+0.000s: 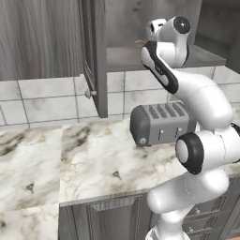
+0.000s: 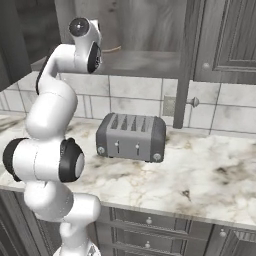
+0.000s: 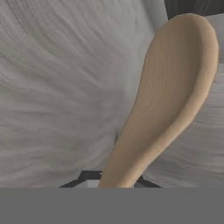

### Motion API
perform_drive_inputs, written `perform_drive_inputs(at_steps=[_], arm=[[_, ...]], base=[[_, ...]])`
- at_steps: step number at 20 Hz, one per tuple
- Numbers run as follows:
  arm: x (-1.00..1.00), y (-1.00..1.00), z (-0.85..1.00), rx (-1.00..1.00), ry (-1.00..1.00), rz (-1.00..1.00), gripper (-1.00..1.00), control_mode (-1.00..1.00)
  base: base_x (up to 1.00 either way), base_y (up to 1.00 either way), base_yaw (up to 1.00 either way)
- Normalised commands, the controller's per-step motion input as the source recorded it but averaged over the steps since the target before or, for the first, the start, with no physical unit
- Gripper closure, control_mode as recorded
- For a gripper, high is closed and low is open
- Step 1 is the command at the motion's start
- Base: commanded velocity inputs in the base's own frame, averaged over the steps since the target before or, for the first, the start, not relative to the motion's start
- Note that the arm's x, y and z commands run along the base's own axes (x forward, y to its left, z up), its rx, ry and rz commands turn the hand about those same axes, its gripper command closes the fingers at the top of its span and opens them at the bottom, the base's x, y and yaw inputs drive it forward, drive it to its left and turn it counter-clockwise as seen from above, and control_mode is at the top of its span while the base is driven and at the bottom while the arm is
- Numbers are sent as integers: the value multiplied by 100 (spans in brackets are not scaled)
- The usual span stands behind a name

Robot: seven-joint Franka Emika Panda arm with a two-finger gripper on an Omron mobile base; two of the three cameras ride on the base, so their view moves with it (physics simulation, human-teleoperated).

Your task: Organize the utensils by type. Pick up the wooden spoons from the counter and place them in the open cabinet. Then pick up the metallic utensils from the counter and place them in the open drawer.

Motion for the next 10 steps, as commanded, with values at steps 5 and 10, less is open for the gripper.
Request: perform_drive_inputs(at_steps=[5,10], arm=[[73,30,0,0,8,15,100,-100],[52,44,-4,-1,0,11,100,-100]], base=[[0,0,0],[0,0,0]])
